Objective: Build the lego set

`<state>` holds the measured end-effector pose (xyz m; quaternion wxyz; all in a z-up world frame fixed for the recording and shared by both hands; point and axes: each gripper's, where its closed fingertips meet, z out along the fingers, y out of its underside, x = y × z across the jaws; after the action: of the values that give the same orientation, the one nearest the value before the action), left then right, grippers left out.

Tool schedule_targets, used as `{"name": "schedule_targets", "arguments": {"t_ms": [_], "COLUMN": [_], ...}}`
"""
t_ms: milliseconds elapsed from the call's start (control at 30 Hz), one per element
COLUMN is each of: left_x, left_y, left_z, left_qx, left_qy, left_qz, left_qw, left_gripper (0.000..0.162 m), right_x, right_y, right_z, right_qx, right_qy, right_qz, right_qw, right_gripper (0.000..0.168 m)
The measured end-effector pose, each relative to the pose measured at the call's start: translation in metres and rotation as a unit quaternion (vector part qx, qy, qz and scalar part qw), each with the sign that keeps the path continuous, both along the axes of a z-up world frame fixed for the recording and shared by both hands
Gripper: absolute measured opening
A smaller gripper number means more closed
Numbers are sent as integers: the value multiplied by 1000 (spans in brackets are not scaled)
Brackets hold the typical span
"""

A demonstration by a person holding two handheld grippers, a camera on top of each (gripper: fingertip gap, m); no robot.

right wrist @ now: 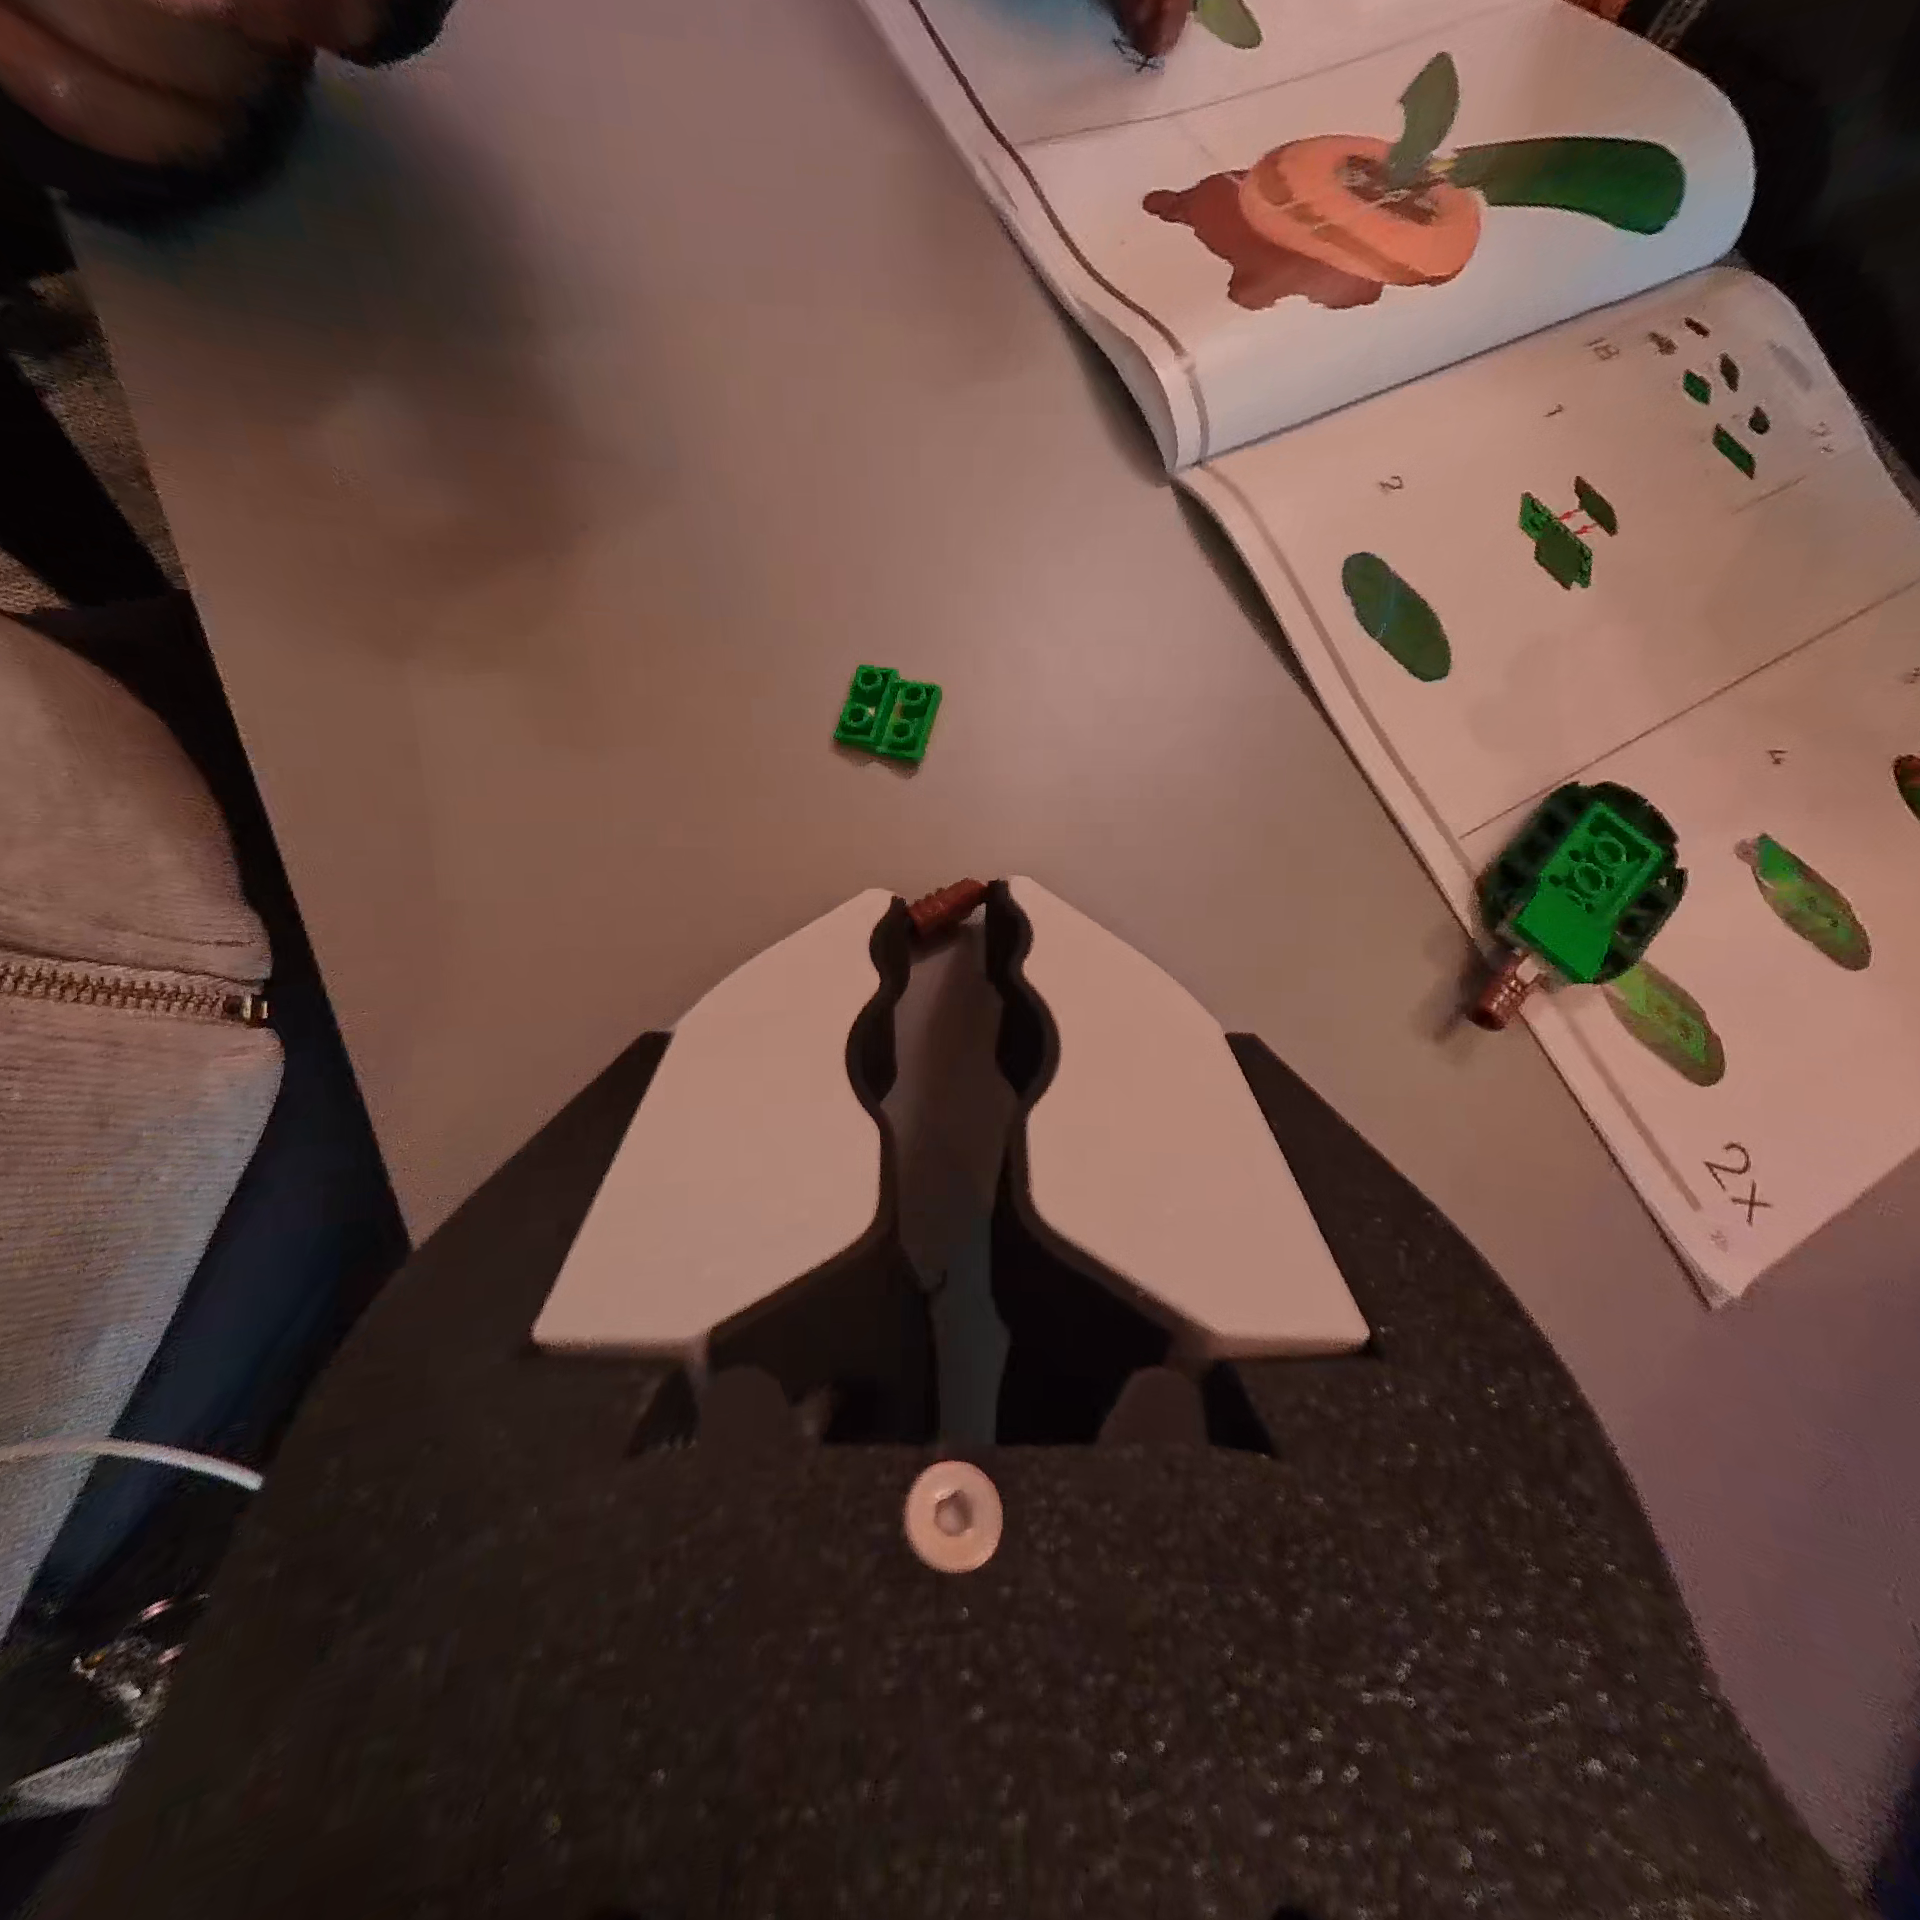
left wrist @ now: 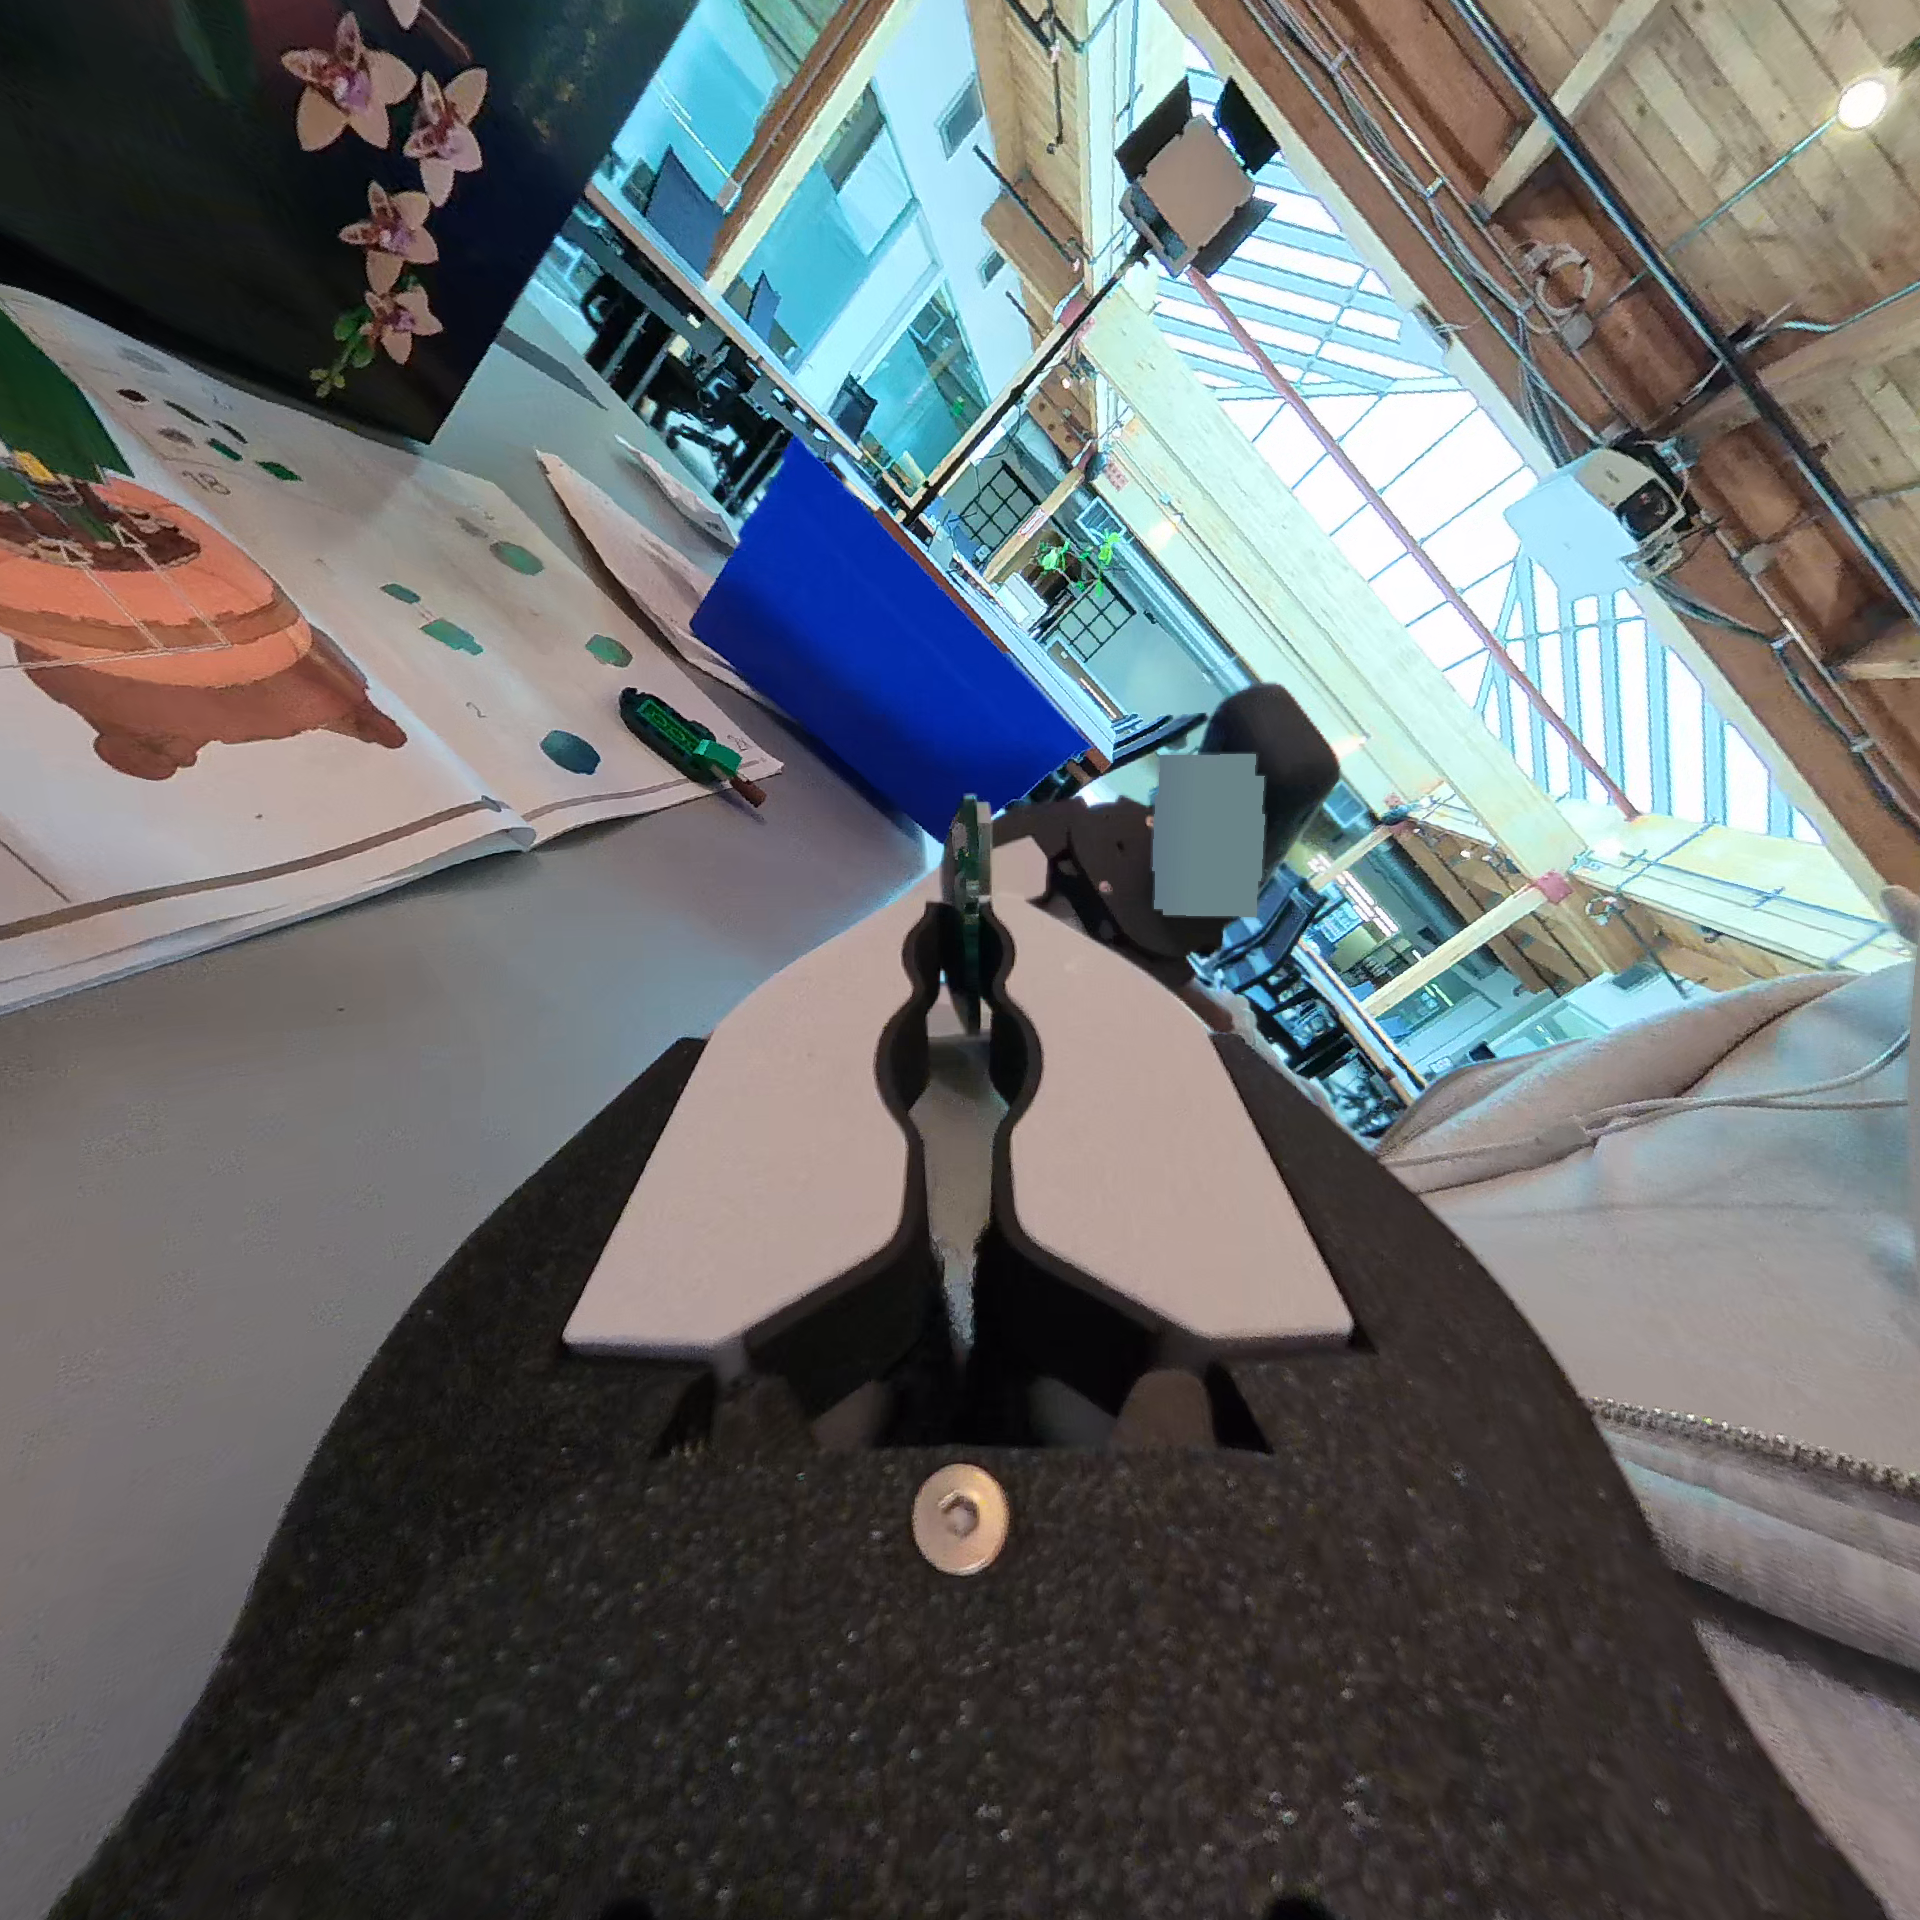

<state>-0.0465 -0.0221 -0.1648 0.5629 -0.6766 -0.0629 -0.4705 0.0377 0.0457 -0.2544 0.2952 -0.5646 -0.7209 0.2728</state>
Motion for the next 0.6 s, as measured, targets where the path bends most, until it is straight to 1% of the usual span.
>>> {"name": "schedule_targets", "arguments": {"t_ms": [67,133,167,200,267,300,333,400,433,500,600], "left_x": [1,2,2,2,2,2,2,2,1,0,-3], "left_y": [-2,-2,-3,-3,-2,-2,-2,-1,0,0,-1], "left_z": [-1,-4,-5,-7,-9,-9,-11,-12,-12,-12,-10], "left_qx": [-5,-19,-27,-35,-46,-49,-54,-60,-62,-60,-57], "left_qy": [4,-1,-5,-10,-19,-23,-26,-28,-29,-33,-47], "left_qz": [0,-3,-4,-6,-11,-16,-19,-18,-17,-14,-12], "left_qw": [1000,1000,1000,999,999,998,998,998,998,998,997], "left_gripper": [5,5,5,5,5,5,5,5,5,5,5], "right_x": [-1,-3,-6,-10,-14,-16,-20,-23,-25,-32,-34], "right_y": [1,1,0,-5,-21,-25,-25,-28,-29,-31,-24], "right_z": [0,5,11,20,30,29,25,15,12,13,2], "right_qx": [-10,-11,-8,-3,15,31,42,22,7,-16,7], "right_qy": [-7,-3,9,23,26,13,-6,-58,-69,-61,-79], "right_qz": [11,26,48,78,163,191,202,207,200,176,140], "right_qw": [1000,1000,999,997,986,981,978,976,977,982,987], "right_gripper": [16,30,31,30,20,15,14,14,16,21,21]}}
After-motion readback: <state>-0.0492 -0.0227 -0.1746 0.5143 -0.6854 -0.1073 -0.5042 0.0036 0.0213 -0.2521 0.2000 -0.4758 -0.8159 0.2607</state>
